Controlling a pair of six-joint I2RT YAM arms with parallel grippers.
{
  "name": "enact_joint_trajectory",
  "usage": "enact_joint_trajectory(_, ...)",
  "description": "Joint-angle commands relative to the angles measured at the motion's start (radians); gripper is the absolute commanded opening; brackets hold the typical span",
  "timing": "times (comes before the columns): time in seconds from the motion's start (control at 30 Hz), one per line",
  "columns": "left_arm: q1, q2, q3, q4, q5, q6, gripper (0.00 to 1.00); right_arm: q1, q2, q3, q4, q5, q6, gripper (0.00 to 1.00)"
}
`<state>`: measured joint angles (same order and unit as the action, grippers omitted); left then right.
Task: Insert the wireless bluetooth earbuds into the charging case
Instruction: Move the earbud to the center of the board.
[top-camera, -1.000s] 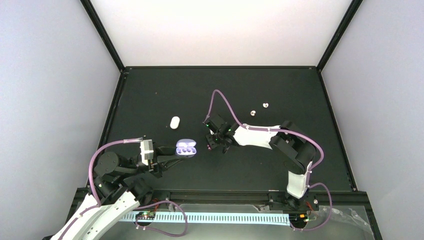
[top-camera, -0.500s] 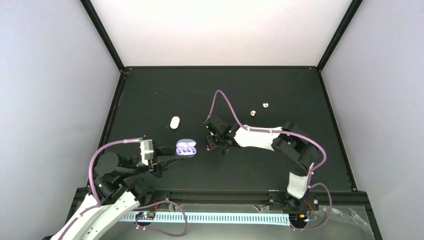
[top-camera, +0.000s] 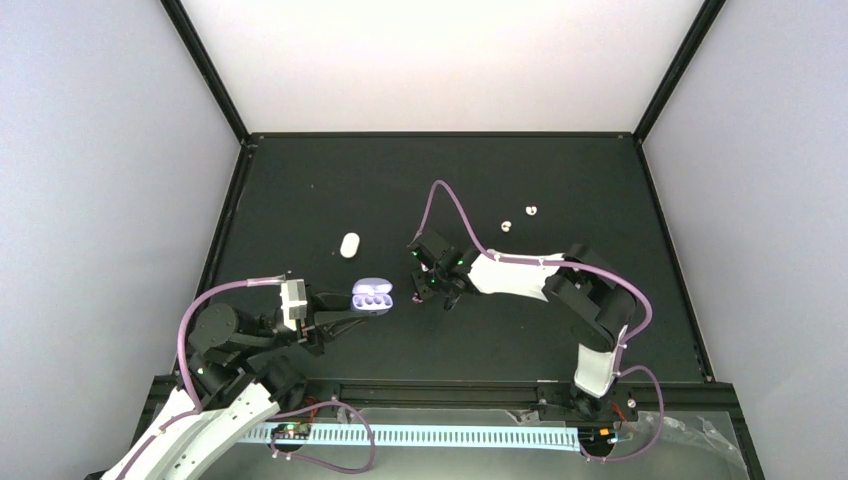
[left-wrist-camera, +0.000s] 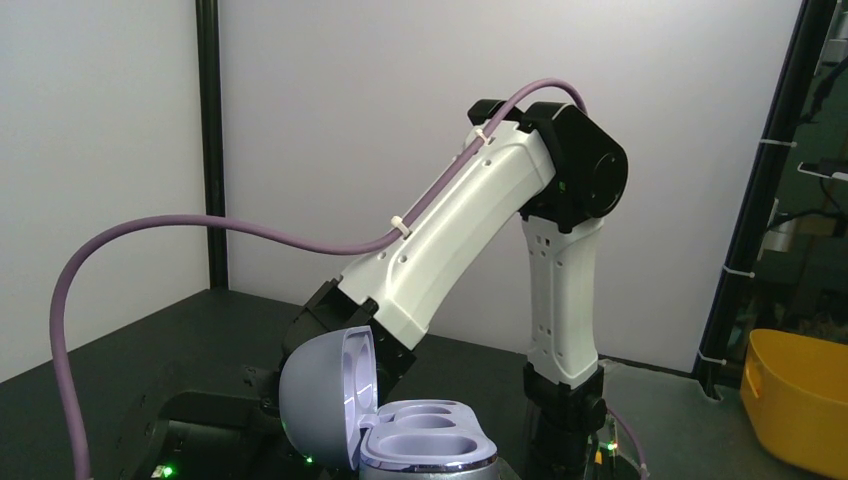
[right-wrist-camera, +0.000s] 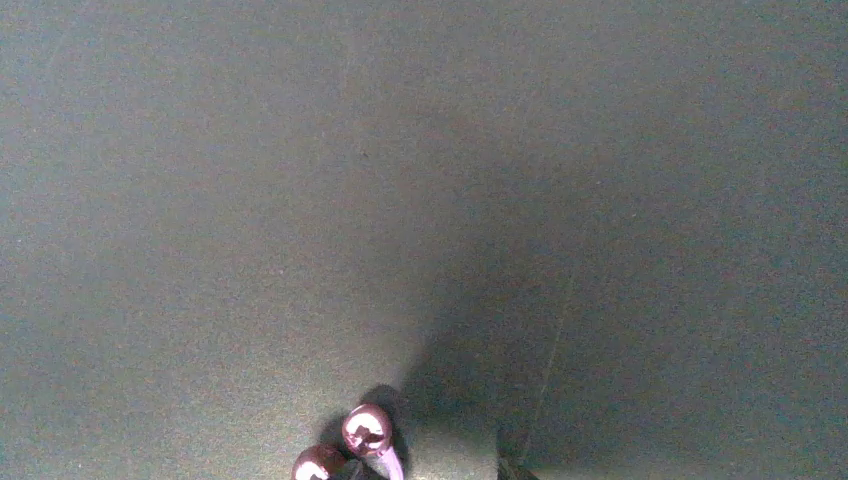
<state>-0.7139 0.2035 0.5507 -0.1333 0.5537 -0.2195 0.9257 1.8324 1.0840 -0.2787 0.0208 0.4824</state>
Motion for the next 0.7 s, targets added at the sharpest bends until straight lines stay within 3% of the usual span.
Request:
enact_joint_trajectory(0.0, -0.001, 0.005, 0.002, 0.016, 0.008, 0.004, 0.02, 0.006, 0.026, 0.013, -0.018, -0.031, 0.013, 0.34)
enact_joint_trajectory(0.67, -0.001, -0.003, 0.000, 0.009, 0.006, 0.010, 0.02, 0.054, 0.112, 0.125, -0.087, -0.032, -0.020, 0.25)
